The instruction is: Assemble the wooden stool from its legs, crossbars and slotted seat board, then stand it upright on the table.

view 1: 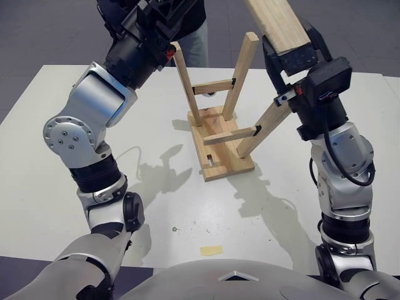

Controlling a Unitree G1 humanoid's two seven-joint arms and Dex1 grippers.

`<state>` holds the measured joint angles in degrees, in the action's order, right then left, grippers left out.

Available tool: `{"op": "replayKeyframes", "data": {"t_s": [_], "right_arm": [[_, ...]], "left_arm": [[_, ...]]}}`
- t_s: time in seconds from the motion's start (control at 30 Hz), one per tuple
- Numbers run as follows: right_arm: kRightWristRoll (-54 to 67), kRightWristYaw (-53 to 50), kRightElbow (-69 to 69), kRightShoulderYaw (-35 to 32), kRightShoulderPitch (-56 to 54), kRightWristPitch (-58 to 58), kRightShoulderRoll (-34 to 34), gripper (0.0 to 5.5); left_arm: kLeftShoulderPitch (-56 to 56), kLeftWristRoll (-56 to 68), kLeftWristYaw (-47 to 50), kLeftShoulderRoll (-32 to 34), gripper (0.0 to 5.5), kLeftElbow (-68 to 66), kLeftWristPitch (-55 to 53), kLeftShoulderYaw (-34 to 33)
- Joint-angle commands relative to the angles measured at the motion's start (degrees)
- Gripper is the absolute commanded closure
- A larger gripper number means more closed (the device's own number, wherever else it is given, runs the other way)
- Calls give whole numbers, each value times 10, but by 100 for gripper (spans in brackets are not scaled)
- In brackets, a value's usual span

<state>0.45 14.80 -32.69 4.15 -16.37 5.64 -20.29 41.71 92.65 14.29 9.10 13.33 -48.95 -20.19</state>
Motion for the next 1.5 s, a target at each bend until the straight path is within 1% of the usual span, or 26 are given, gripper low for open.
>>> {"op": "replayKeyframes", "data": {"t_s": [0.03,0.2,0.33,0.5,0.53,0.57,0.63,0.87,1.07,1.2,1.33,1.5], "right_arm": [[-9,1,-5,27,-2,-9,23,344],[-8,4,-11,48,-1,-11,46,344],[-9,6,-19,63,4,-8,59,344],[-1,19,-18,73,14,-2,64,344],[1,21,-18,74,17,-2,63,344],[6,26,-18,75,21,-1,62,344],[13,32,-19,75,27,2,62,344],[25,45,-14,69,24,2,60,344],[26,48,-17,64,29,6,59,344],[28,50,-15,60,23,8,58,344],[28,49,-15,43,25,11,51,344],[34,51,-16,33,25,15,50,344]], "left_arm": [[32,57,53,-3,10,-31,38,2],[39,70,71,-3,10,-59,64,17],[54,55,56,6,10,-87,67,29],[89,52,36,16,10,-107,79,23],[96,50,34,19,30,-113,81,21],[101,47,30,23,36,-117,83,19],[104,51,23,32,74,-114,80,17],[80,54,25,66,187,-77,47,36],[89,13,14,80,289,-81,75,21],[93,19,2,93,356,-76,75,9],[86,24,6,97,424,-61,64,18],[89,25,3,107,427,-50,53,32]]}}
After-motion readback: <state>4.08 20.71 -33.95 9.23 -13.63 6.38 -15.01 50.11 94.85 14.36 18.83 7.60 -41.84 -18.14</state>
